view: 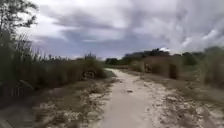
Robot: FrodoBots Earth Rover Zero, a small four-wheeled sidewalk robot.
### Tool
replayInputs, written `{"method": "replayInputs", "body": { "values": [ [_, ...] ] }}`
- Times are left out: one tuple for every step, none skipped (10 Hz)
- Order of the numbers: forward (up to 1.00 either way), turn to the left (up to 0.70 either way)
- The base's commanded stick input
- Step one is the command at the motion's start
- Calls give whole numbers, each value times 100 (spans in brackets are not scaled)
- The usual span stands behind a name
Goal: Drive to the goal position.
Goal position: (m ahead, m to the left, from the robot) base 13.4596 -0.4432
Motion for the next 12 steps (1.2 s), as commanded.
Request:
{"method": "replayInputs", "body": {
  "values": [
    [85, -34],
    [85, -34],
    [85, -34],
    [85, -34],
    [85, -2],
    [85, 0],
    [85, 0],
    [85, 0],
    [85, 0],
    [85, 0],
    [85, -1],
    [85, -34]
  ]
}}
